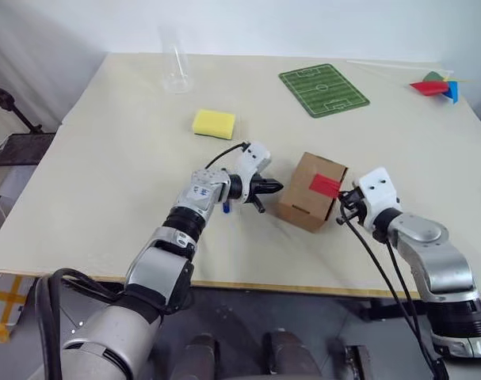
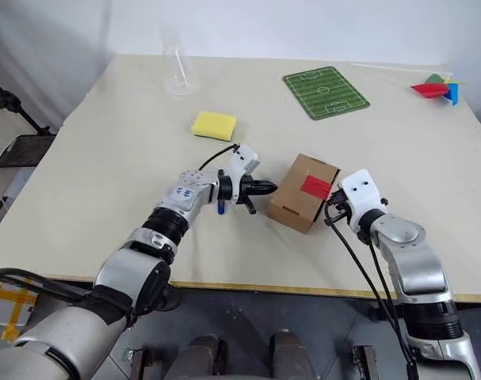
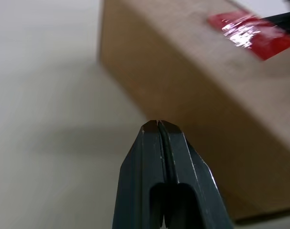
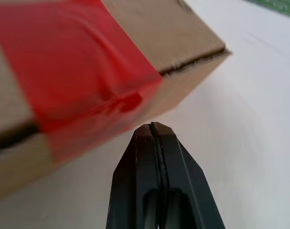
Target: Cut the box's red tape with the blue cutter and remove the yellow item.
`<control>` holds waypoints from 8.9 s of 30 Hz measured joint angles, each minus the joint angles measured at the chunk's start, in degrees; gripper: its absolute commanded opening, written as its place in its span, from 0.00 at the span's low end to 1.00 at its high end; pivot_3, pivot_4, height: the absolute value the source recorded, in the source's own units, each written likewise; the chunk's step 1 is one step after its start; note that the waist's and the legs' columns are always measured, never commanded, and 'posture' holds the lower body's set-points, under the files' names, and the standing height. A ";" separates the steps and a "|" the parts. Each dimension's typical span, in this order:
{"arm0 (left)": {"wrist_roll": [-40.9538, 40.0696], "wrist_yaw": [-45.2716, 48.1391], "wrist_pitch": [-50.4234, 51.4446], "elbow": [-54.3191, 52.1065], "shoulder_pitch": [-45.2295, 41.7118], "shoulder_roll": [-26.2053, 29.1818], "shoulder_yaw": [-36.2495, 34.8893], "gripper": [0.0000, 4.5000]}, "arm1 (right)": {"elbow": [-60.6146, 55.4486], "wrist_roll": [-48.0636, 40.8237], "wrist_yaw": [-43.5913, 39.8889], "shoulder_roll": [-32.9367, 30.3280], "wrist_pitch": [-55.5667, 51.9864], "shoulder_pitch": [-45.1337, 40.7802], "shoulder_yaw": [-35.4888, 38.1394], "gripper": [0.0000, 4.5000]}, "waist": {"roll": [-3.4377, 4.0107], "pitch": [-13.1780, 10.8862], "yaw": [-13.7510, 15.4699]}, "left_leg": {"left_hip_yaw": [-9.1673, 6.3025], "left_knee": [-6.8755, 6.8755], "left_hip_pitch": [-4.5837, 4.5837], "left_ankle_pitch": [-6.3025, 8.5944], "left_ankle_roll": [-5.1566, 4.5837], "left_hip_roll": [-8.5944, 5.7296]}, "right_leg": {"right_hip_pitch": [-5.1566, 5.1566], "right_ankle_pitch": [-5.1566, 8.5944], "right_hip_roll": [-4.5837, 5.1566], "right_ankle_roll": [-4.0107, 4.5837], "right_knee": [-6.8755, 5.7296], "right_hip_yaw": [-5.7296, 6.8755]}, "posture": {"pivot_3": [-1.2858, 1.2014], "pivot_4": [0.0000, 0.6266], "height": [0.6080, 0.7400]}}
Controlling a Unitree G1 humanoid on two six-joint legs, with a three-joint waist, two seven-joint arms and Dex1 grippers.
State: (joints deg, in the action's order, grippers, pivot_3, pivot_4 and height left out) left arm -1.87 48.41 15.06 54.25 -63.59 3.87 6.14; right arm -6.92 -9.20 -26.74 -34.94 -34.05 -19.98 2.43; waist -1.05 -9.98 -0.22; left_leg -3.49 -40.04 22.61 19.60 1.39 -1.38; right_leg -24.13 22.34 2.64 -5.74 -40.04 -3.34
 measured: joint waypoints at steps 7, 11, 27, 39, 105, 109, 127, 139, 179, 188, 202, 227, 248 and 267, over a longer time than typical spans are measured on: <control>-0.23 11.48 6.01 -9.66 3.76 3.67 4.41 0.00 | 2.97 -0.44 -9.58 -2.63 4.57 -1.48 -1.44 0.00 | 0.02 0.01 -1.26 | 0.13 -0.01 -0.06 -0.04 0.04 0.08 | -0.02 0.00 -0.06 0.00 -0.10 -0.06 | 0.52 0.24 1.00; -1.89 19.17 14.71 -24.27 10.60 6.97 8.14 0.00 | 5.74 -0.89 -18.34 -5.82 6.67 -4.34 -3.51 0.00 | 0.05 0.03 -1.66 | 0.17 -0.01 -0.15 -0.03 0.04 0.10 | -0.01 0.00 -0.07 0.00 -0.40 -0.10 | 0.52 0.24 1.00; -4.88 16.44 25.64 -40.39 17.12 3.79 11.89 0.00 | 32.54 10.30 -27.88 -8.70 26.51 -19.13 -9.30 0.00 | 0.05 0.03 -1.27 | 0.03 -0.09 -0.33 -0.02 0.01 0.10 | 0.40 0.00 0.02 0.00 0.07 -0.14 | 0.52 0.24 1.00; -8.06 16.11 26.01 -43.02 17.09 8.70 11.92 0.00 | 29.58 5.76 -31.32 -9.94 27.60 -15.27 -4.51 0.00 | 0.06 0.03 -1.37 | 0.05 -0.11 -0.36 -0.03 0.02 0.16 | 0.41 0.00 -0.04 0.00 0.05 -0.13 | 0.52 0.24 1.00; -5.24 -52.56 34.96 -65.03 36.54 0.88 3.34 1.00 | -26.79 -34.46 -31.26 -3.21 26.04 32.56 23.97 1.00 | -0.09 0.18 1.62 | 0.01 0.62 -1.42 0.11 -0.12 0.21 | 1.71 -0.12 -0.01 -0.10 1.20 -0.17 | 0.52 0.24 1.00; -3.50 -54.62 35.84 -60.14 33.82 -2.12 1.79 1.00 | -26.26 -35.08 -30.41 -4.11 25.09 30.12 23.98 1.00 | -0.11 0.17 1.76 | 0.00 0.57 -1.42 0.09 -0.12 0.19 | 1.72 -0.14 -0.01 -0.13 1.18 -0.16 | 0.52 0.24 1.00; 0.20 -59.65 36.16 -53.88 29.62 -10.65 -2.13 0.96 | -26.29 -36.54 -27.62 -4.34 22.66 27.00 23.62 1.00 | -0.09 0.19 1.67 | 0.00 0.62 -1.45 0.10 -0.14 0.19 | 1.76 -0.16 0.01 -0.17 1.26 -0.16 | 0.52 0.24 1.00; 1.42 -61.00 40.11 -57.25 30.76 -11.39 -4.16 0.25 | -25.61 -36.69 -27.62 -4.35 21.51 24.36 22.81 1.00 | -0.06 0.22 1.81 | 0.02 0.65 -1.47 0.10 -0.13 0.19 | 1.78 -0.16 0.02 -0.17 1.30 -0.17 | 0.52 0.24 1.00; 4.32 13.24 16.40 -65.12 30.61 20.48 24.88 0.10 | -36.76 -16.67 -14.74 -12.20 8.17 37.40 1.75 0.00 | 0.33 0.01 1.56 | -0.23 0.88 -1.17 0.06 -0.27 0.14 | 1.74 -0.27 0.03 -0.21 1.89 -0.05 | 0.52 0.24 1.00; 4.17 12.99 19.84 -65.50 29.64 19.89 25.56 0.10 | -28.27 -9.62 -16.20 -11.04 13.81 34.13 -0.51 0.00 | 0.32 0.01 1.64 | -0.23 0.86 -1.19 0.05 -0.26 0.12 | 1.77 -0.28 0.05 -0.21 1.89 -0.05 | 0.52 0.24 1.00; 4.19 12.07 21.34 -66.83 29.64 20.56 25.94 0.10 | -22.92 -5.66 -18.13 -8.44 17.90 30.00 -5.25 0.00 | 0.29 0.03 1.57 | -0.22 0.85 -1.32 0.04 -0.25 0.12 | 1.85 -0.28 0.05 -0.21 1.84 -0.07 | 0.52 0.24 1.00; -0.32 11.67 -0.69 -62.87 35.28 24.31 17.55 0.10 | -37.31 -39.86 -15.10 -5.60 0.33 36.38 12.41 0.34 | 0.30 0.02 1.30 | -0.22 0.87 -1.30 0.02 -0.20 0.22 | 1.74 -0.28 0.06 -0.21 1.64 -0.03 | 0.52 0.24 1.00; -6.98 13.31 -37.42 -55.55 34.57 21.79 6.34 0.10 | -35.09 -102.70 29.81 -25.46 -2.89 22.39 6.80 0.90 | 0.16 -0.02 1.33 | -0.30 0.81 -1.35 0.10 -0.45 0.21 | 2.18 -0.39 0.12 -0.35 2.30 0.08 | 0.52 0.24 1.00; -6.84 11.09 -35.06 -58.11 34.98 21.04 7.84 0.10 | -29.51 -102.17 33.63 -21.58 -8.00 11.70 -0.50 0.35 | 0.16 -0.02 1.52 | -0.32 0.86 -1.27 0.10 -0.45 0.23 | 2.11 -0.39 0.14 -0.34 2.36 0.11 | 0.52 0.24 1.00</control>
State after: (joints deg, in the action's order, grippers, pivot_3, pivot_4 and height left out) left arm -8.71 59.49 -19.99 -3.86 -28.60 24.91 13.98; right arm -36.43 -111.37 6.88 -56.53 -42.05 -8.28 1.93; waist -0.88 -10.00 1.30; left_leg -3.80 -39.18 21.35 19.70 0.94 -1.15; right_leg -22.02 21.94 2.78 -6.08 -37.69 -3.23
